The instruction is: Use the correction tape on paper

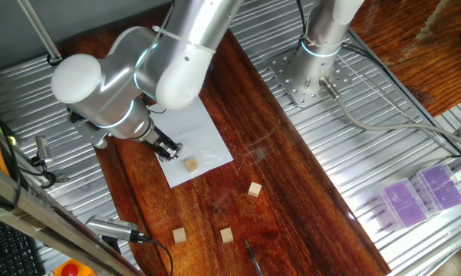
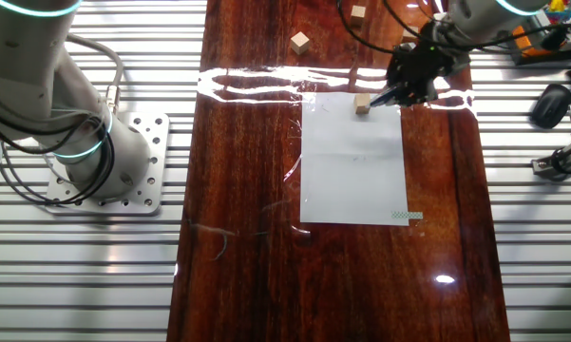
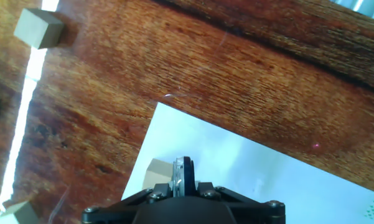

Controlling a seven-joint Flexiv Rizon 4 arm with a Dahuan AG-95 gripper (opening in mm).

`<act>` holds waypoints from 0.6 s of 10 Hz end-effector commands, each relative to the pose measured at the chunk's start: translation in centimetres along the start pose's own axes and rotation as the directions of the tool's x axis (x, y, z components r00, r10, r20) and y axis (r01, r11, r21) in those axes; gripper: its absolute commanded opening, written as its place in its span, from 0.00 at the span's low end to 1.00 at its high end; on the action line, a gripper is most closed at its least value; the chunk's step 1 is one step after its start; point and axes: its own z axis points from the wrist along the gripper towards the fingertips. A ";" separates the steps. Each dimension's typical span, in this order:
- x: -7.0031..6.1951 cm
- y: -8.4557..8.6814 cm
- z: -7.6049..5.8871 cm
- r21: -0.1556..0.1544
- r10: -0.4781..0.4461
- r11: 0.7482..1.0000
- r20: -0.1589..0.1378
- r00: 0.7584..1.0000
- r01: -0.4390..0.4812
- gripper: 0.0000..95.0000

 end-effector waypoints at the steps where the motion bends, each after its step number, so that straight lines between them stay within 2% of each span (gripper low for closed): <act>1: -0.1 0.0 0.0 0.009 0.004 1.000 0.029 1.000 -0.004 0.00; 3: 0.2 -0.3 0.0 0.029 -0.040 0.999 0.039 0.998 0.039 0.00; 4: 0.6 -1.1 0.2 0.050 -0.083 0.996 0.050 0.995 0.080 0.00; 6: 1.3 -2.3 0.7 0.069 -0.141 0.988 0.054 0.989 0.137 0.00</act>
